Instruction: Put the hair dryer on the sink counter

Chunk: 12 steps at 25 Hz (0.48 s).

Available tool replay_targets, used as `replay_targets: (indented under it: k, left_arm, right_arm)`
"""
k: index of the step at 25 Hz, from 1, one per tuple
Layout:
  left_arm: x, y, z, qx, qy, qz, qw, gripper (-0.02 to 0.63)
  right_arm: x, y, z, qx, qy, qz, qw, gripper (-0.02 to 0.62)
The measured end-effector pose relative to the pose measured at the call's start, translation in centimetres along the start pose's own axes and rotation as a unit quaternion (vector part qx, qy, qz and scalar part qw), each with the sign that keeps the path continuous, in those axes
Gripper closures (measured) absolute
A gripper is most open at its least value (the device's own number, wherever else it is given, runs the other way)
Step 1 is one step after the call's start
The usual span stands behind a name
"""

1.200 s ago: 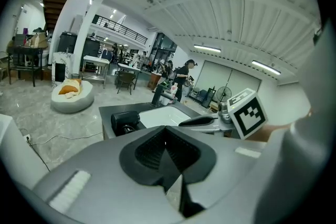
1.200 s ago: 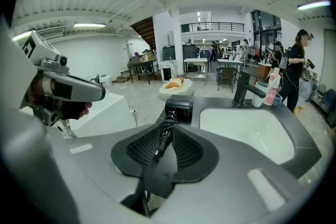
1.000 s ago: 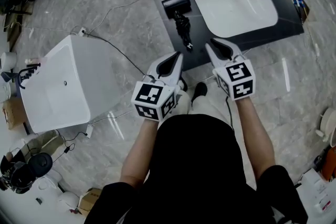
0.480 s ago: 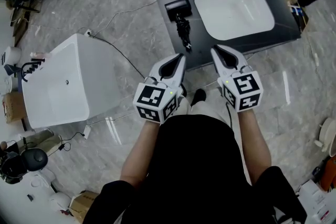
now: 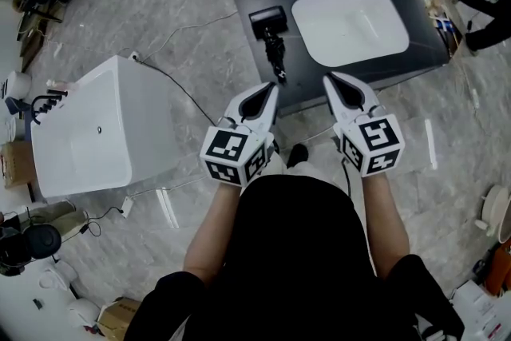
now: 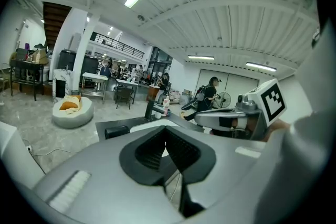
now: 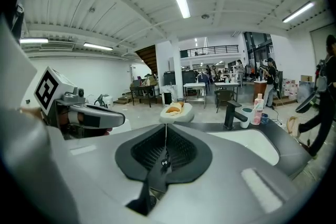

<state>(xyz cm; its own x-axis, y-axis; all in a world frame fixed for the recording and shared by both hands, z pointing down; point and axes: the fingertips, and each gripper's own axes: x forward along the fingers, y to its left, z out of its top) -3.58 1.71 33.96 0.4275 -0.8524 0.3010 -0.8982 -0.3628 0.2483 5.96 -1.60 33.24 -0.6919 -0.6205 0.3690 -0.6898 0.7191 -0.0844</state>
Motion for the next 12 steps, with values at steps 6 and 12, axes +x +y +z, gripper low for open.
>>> replay_targets:
  k: [6,12]
  left_arm:
    - [0.0,-0.6,0.4,0.002,-0.005,-0.003,1.0000,0.607]
    - [-0.2,-0.8,0.4,0.004,-0.006,-0.002,1.0000,0.607]
  right_arm:
    - [-1.1,-0.2,0.5,0.001,-0.012,-0.002,1.000,0.584]
    - [-1.5,-0.1,0.3,0.006,-0.014,-0.002,1.000,0.586]
